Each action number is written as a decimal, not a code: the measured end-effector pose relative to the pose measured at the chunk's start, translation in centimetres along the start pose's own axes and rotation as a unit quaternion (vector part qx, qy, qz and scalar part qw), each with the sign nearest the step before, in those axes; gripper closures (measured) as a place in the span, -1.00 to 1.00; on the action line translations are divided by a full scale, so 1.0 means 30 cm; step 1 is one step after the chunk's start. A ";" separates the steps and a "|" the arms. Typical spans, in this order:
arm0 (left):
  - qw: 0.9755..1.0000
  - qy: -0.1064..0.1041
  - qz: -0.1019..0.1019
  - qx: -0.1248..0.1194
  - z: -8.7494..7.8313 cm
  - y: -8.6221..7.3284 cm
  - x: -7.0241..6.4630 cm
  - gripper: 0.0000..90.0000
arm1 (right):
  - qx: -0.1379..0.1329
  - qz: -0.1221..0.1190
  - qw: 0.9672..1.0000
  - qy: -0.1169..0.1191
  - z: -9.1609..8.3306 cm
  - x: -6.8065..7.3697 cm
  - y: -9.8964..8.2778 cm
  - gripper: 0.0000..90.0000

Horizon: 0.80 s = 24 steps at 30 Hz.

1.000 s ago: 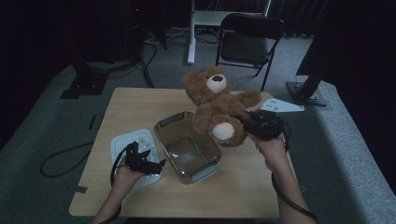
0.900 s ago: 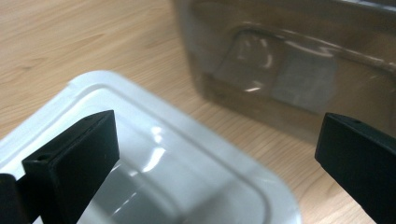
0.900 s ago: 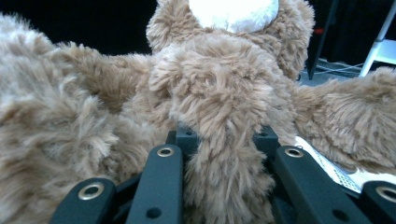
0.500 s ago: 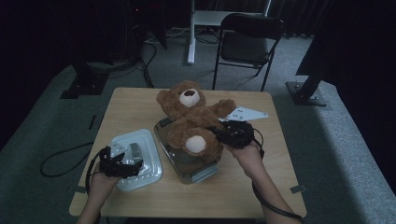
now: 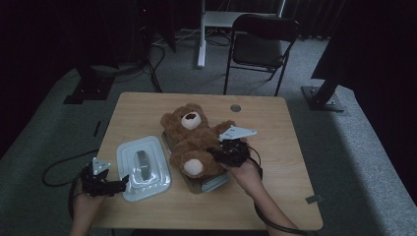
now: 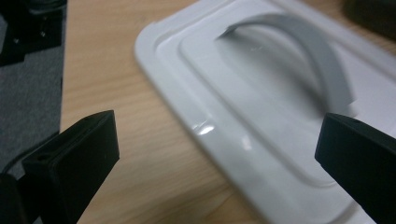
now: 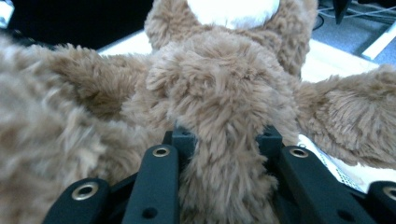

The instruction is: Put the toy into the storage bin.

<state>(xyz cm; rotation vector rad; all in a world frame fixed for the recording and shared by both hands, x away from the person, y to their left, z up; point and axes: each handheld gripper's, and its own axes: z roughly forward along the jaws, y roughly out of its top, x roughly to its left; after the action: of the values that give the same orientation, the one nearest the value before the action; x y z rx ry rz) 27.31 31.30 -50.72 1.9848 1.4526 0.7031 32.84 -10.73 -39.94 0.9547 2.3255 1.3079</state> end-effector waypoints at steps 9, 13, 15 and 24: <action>1.000 0.014 -0.019 0.020 0.027 -0.062 0.044 -0.99 | 0.038 -0.020 0.999 -0.005 0.049 0.041 -0.035 0.11; 0.999 0.014 -0.030 0.021 0.040 -0.074 0.055 -0.99 | 0.039 -0.005 0.999 0.006 0.039 0.041 -0.025 -0.25; 0.999 0.014 -0.030 0.024 0.045 -0.078 0.059 -0.99 | 0.039 -0.006 0.999 0.008 0.028 0.037 -0.009 -0.33; 0.999 0.009 -0.040 0.024 0.061 -0.097 0.073 -0.99 | 0.014 0.010 1.000 0.026 -0.023 0.004 0.065 -0.34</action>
<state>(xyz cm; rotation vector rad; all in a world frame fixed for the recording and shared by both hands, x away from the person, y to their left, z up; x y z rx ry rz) 27.28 33.84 -53.91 1.9494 1.5645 0.6586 33.14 -10.39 -37.92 0.9667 2.3850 1.3274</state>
